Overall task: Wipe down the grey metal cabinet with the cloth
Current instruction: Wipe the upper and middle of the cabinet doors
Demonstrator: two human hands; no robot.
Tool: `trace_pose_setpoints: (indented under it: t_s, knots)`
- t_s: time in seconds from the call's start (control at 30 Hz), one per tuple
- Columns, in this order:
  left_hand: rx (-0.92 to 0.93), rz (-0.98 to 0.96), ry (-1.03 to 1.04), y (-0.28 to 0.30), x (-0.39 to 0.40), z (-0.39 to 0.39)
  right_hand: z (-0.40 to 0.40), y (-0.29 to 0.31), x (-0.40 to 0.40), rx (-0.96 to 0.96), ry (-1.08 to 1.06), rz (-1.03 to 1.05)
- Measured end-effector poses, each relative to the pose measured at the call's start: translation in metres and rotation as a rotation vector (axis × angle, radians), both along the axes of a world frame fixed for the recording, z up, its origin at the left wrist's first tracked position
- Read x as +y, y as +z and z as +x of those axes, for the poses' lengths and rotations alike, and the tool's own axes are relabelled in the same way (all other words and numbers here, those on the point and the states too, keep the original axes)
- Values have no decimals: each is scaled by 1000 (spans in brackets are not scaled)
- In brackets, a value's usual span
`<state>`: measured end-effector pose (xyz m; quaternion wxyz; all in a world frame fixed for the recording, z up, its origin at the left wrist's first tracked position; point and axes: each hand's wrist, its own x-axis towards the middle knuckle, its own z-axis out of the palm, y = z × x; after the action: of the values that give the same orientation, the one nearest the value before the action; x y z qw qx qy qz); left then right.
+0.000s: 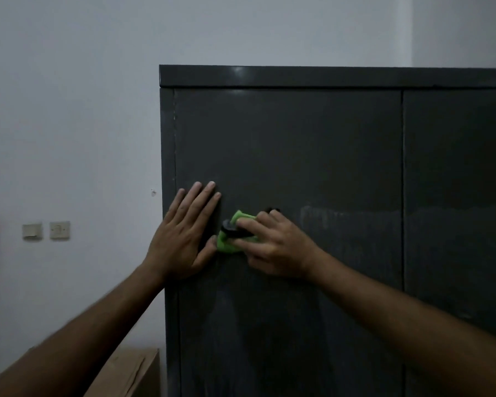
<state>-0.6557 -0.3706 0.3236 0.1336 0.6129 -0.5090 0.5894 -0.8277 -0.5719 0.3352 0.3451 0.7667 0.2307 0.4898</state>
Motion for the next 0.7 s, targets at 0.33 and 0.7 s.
trace_pose_setpoints:
  t_s: [0.33,0.7]
  knots:
    - [-32,-8,61,1,1,2,-20,-42,-25,-125,-31,181]
    - [-31,4,75,0,1,2,-32,-55,-37,-194,-56,305]
